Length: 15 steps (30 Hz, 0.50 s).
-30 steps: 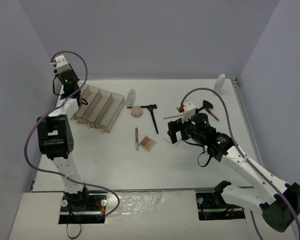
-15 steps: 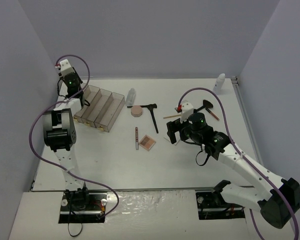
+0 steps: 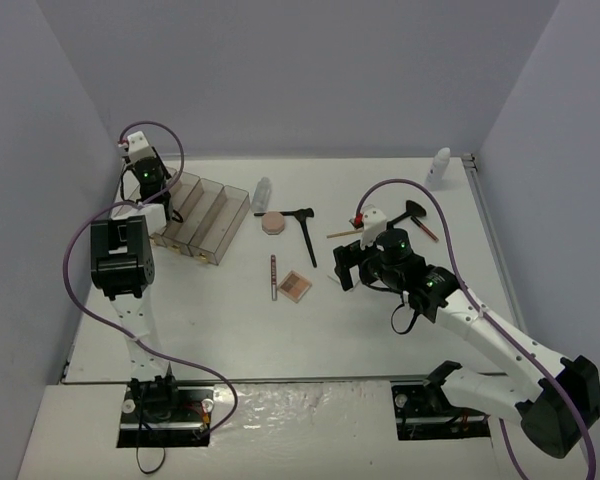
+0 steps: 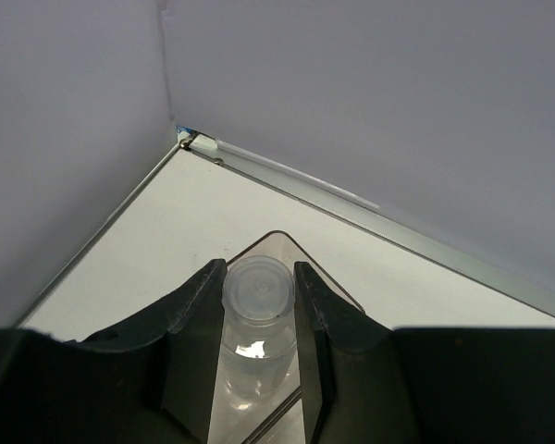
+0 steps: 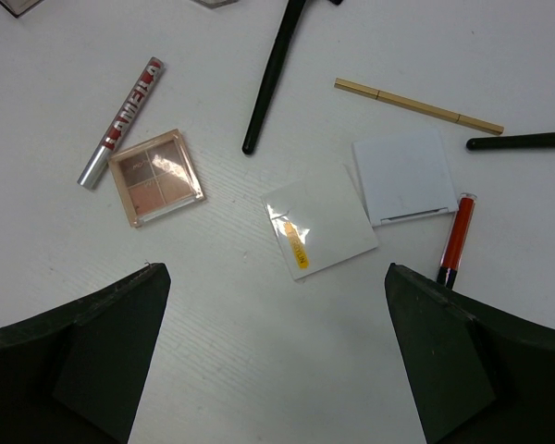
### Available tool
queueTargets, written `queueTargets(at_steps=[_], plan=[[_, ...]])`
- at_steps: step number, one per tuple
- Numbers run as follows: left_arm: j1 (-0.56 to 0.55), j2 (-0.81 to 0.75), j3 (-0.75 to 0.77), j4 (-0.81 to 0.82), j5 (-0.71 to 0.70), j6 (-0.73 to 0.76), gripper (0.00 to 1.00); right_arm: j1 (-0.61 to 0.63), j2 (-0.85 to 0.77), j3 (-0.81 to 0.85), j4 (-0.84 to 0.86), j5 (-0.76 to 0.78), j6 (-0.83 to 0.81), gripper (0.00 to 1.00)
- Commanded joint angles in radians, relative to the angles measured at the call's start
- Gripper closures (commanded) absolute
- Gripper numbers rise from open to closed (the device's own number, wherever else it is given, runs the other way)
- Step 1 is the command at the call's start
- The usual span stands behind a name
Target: Organize the makeup
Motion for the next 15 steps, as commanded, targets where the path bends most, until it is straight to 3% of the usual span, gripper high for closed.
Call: queueTargets(at_steps=[1,4,6,10,13,15], plan=[[0.002,-0.001,0.094,0.143,0.039,0.015,0.97,-0.003,-0.011,-0.003,0.08,0.017,0.011,0.0],[0.002,0.004,0.099,0.128,0.053,0.017,0.84,-0.003,-0.009,-0.003,0.081,0.012,0.011,0.0],[0.001,0.005,0.119,0.078,0.068,0.022,0.66,-0.002,-0.01,-0.004,0.081,0.008,0.012,0.0],[0.002,-0.009,0.117,0.037,0.067,0.029,0.5,-0.003,-0.021,-0.008,0.081,-0.002,0.018,0.0],[0.0,-0.059,0.094,-0.003,0.069,0.026,0.33,-0.003,-0.041,-0.012,0.08,-0.009,0.023,0.0],[0.0,-0.092,0.085,-0.036,0.073,0.023,0.27,-0.003,-0.056,-0.013,0.079,-0.018,0.028,0.0]])
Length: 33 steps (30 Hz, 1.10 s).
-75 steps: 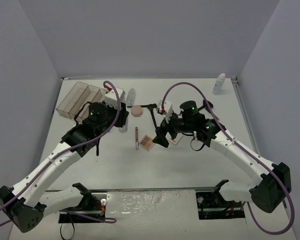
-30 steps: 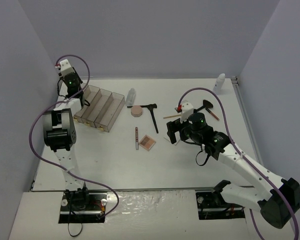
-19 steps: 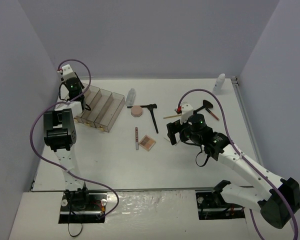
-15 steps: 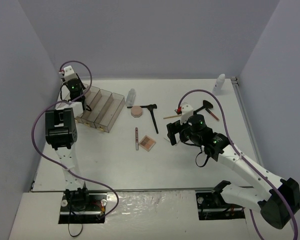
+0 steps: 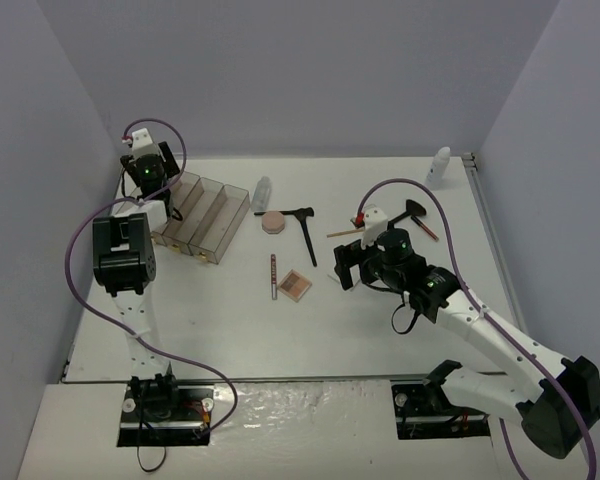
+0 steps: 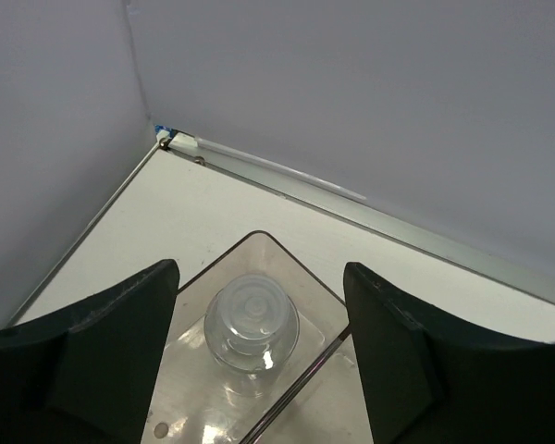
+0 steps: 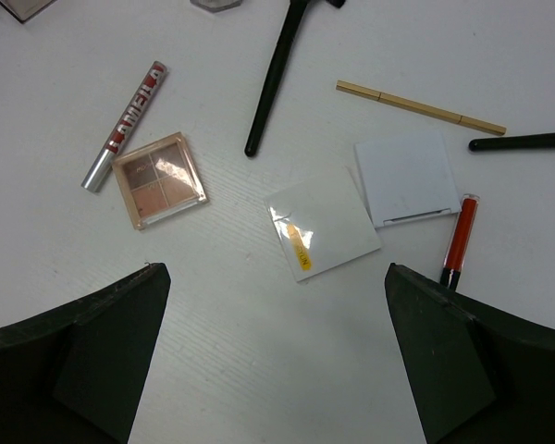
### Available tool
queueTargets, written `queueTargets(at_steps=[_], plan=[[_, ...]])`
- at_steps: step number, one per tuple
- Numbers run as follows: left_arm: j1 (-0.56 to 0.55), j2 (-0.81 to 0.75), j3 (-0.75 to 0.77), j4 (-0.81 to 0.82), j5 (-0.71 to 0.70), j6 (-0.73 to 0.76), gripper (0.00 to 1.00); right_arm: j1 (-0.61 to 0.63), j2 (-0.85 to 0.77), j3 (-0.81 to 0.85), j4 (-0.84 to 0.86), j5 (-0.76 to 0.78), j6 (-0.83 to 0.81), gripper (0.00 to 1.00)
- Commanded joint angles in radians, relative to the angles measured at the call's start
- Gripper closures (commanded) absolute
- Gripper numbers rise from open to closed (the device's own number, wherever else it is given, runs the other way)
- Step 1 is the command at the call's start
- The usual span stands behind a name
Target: Organize the makeup
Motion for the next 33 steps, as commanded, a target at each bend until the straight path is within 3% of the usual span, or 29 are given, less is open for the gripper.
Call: queueTargets(at_steps=[1,9,14,21,26,30,33], plan=[[-0.001,-0.173,0.02,-0.044,0.02,-0.003,0.25,-0.003,-0.06,-0.004,0.066,-0.023,0.022,0.0],[-0.088,-0.444,0.103,-0.526,0.07,0.0,0.23,-0.003,-0.164,-0.015,0.051,-0.043,0.053,0.0],[-0.245,-0.493,0.178,-0.842,0.085,0.031,0.25,-0.001,-0.234,-0.042,0.005,-0.065,0.087,0.0],[-0.423,-0.271,0.514,-1.258,0.128,0.049,0.31,0.0,-0.303,-0.071,-0.017,-0.062,0.122,0.0],[-0.46,-0.008,0.88,-1.523,0.133,0.067,0.36,-0.001,-0.293,-0.075,-0.016,-0.071,0.127,0.0],[-0.463,0.142,1.053,-1.574,0.13,0.065,0.4,-0.001,-0.278,-0.082,-0.015,-0.07,0.135,0.0],[-0.462,0.187,1.057,-1.521,0.14,0.051,0.45,-0.001,-0.265,-0.087,-0.009,-0.07,0.138,0.0]])
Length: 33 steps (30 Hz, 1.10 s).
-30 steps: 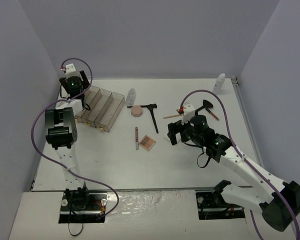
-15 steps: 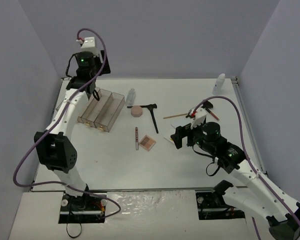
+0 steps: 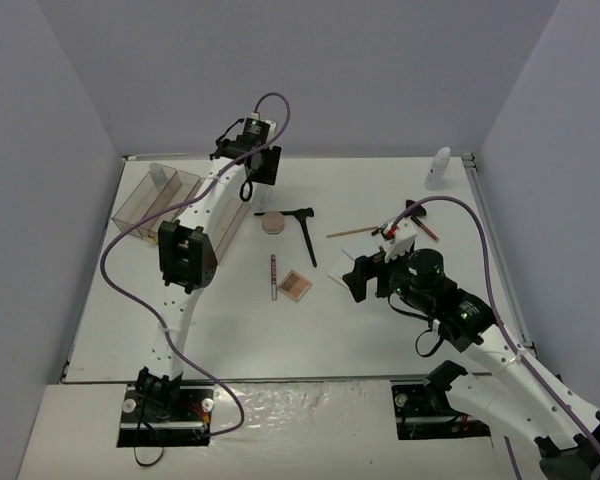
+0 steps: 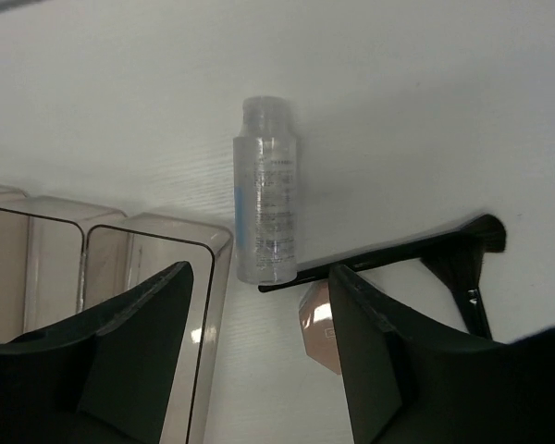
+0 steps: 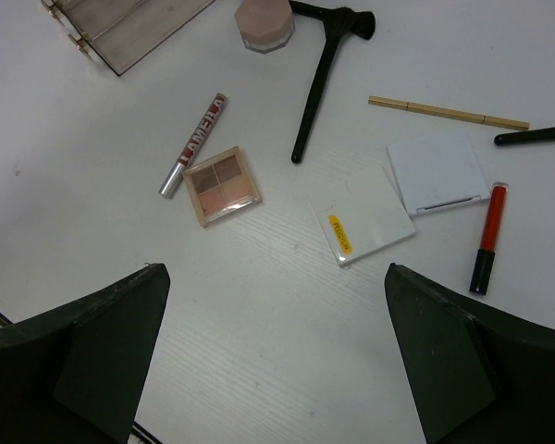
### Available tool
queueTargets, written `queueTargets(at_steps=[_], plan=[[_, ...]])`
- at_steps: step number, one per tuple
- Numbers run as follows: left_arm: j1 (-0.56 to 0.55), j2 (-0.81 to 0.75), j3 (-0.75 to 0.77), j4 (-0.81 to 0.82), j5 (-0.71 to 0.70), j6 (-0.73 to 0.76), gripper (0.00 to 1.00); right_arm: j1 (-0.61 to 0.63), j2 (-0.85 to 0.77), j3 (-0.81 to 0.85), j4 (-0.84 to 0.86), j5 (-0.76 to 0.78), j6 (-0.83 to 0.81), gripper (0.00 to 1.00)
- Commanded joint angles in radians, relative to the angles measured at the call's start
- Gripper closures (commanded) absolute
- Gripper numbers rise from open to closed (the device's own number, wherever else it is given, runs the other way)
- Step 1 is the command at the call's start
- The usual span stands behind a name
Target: Organize the makeup
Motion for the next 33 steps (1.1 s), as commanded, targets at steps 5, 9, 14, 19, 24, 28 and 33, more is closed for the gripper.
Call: queueTargets(at_steps=[5,9,14,19,24,28,33], plan=[[0.007,0.021,0.049,0.036,0.032,-0.04,0.49,-0.001,0.03,-0.011,0.049,-0.014,0.019,0.0],[0.002,0.041,-0.007,0.107,0.015,-0.051,0.49,-0.001,0.024,-0.024,0.052,-0.015,0.027,0.0],[0.001,0.072,-0.03,0.135,-0.022,-0.062,0.49,-0.001,0.01,-0.039,0.052,-0.018,0.038,0.0],[0.002,0.098,-0.03,0.147,-0.044,-0.065,0.49,0.0,0.005,-0.045,0.054,-0.016,0.041,0.0],[0.001,0.111,-0.036,0.162,-0.011,-0.064,0.49,0.0,0.014,-0.049,0.057,-0.014,0.044,0.0],[0.001,0.124,-0.03,0.168,0.022,-0.066,0.52,-0.001,0.014,-0.057,0.058,-0.014,0.049,0.0],[0.001,0.13,-0.034,0.179,0.033,-0.076,0.62,-0.001,0.014,-0.062,0.06,-0.012,0.051,0.0]])
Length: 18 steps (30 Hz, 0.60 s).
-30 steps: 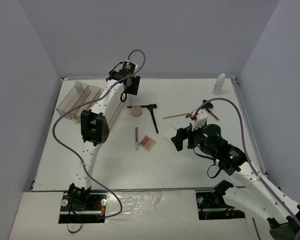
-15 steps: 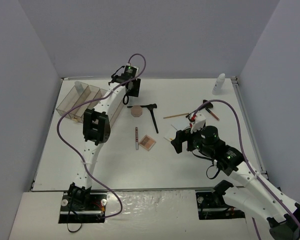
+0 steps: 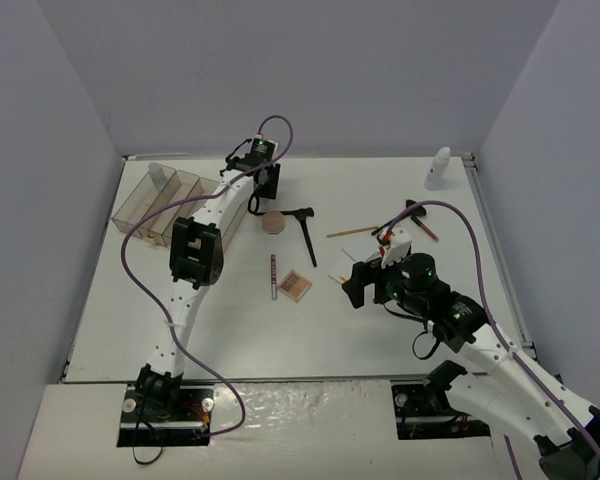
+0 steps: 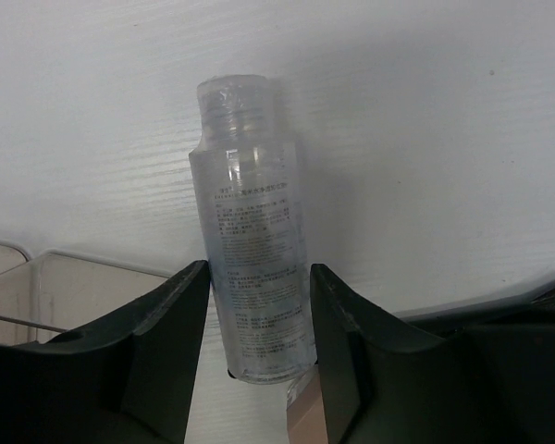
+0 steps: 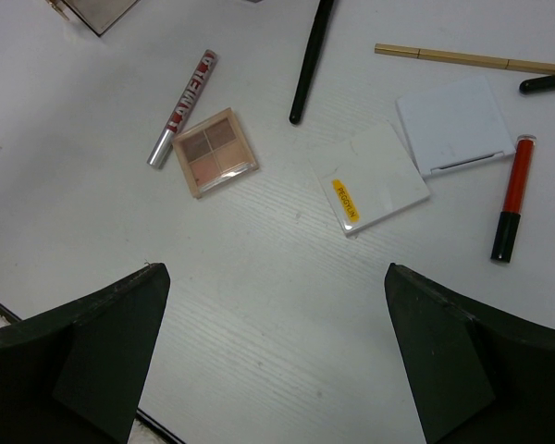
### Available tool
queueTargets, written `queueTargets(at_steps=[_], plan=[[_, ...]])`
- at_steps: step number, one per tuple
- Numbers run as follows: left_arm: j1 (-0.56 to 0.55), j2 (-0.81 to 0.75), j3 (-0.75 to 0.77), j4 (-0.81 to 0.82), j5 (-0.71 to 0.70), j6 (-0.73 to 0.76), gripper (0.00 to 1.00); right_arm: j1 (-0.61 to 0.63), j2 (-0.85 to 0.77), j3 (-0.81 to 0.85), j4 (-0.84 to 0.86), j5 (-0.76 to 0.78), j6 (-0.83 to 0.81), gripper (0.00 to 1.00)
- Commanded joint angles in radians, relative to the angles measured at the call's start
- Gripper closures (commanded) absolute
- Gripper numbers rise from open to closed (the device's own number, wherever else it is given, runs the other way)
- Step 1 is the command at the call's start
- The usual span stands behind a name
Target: Organize the makeup
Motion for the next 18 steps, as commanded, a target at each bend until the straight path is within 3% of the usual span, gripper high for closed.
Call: queueTargets(at_steps=[1,4,9,15,18], plan=[[-0.002,-0.035,0.015,0.053,0.022,-0.023,0.66,-0.001,0.0,0.004,0.059,-0.005,0.011,0.0],[-0.002,-0.043,0.005,0.067,0.044,-0.025,0.82,-0.001,-0.003,0.005,0.059,-0.006,0.011,0.0],[0.001,-0.071,-0.043,0.118,0.075,-0.037,1.0,-0.001,-0.013,0.007,0.057,-0.008,0.011,0.0],[-0.001,-0.082,-0.048,0.064,0.088,-0.029,0.99,-0.001,-0.026,0.004,0.056,-0.011,0.012,0.0],[-0.003,-0.097,-0.065,0.047,0.083,-0.031,0.89,0.0,-0.026,0.002,0.056,-0.012,0.012,0.0]])
